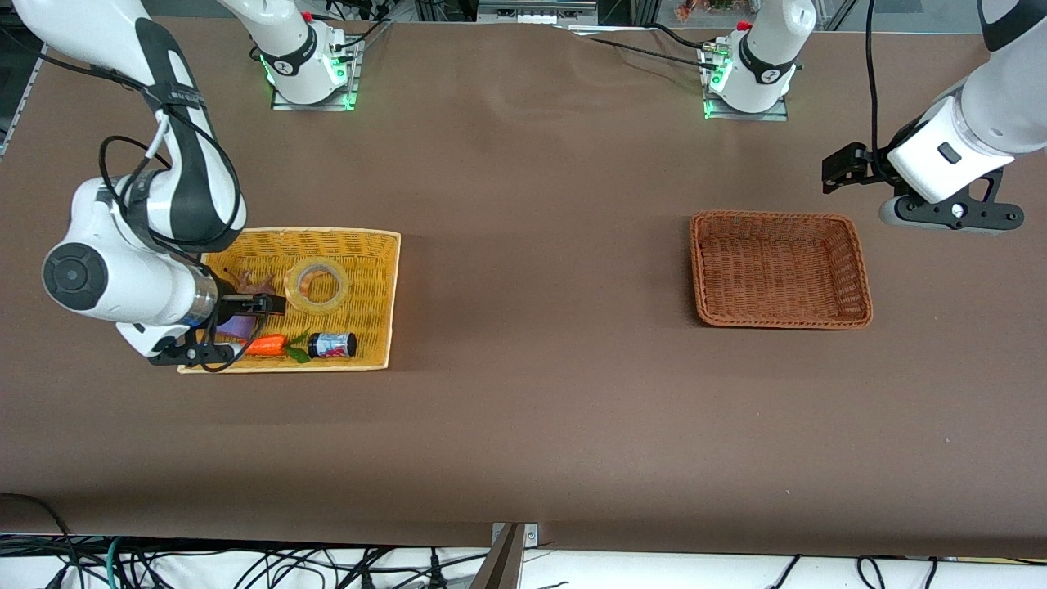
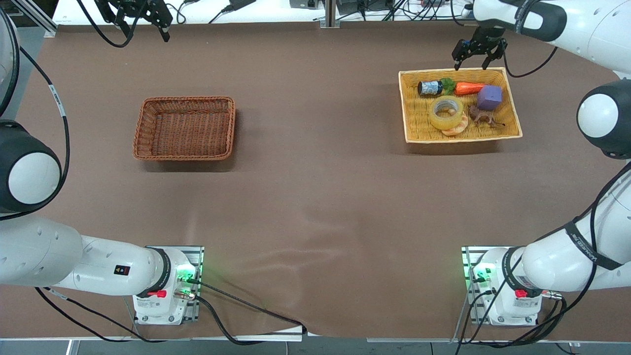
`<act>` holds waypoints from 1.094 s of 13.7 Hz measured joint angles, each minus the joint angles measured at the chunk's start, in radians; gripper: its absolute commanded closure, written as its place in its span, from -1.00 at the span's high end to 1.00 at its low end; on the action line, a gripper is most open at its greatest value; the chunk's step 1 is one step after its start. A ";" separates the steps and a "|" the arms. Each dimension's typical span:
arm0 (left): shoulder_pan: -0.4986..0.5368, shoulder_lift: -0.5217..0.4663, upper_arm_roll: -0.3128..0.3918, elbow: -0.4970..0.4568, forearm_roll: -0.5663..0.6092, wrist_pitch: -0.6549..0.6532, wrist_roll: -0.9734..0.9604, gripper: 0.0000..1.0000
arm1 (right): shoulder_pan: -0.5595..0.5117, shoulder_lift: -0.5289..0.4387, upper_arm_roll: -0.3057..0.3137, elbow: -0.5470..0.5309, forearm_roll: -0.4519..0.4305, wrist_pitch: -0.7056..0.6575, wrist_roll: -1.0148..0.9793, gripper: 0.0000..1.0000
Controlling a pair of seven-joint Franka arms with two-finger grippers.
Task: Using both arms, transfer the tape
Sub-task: 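Reach the right gripper down to the tape roll in the yellow tray, then grasp the tape roll with the right gripper and lift it out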
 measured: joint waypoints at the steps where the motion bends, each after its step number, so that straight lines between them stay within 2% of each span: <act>1: 0.000 0.000 0.000 0.000 0.000 0.000 0.000 1.00 | 0.001 0.000 0.000 -0.036 0.000 0.038 0.000 1.00; 5: 0.000 0.000 0.000 0.000 0.000 0.000 0.000 1.00 | 0.003 -0.004 0.000 -0.192 0.000 0.205 0.000 1.00; 12: 0.000 0.000 0.000 0.000 0.000 0.000 0.000 1.00 | 0.017 -0.064 0.000 -0.292 -0.016 0.236 -0.001 1.00; 15: 0.000 0.000 0.000 0.000 0.000 0.000 0.000 1.00 | 0.017 -0.111 0.000 -0.411 -0.019 0.355 -0.007 1.00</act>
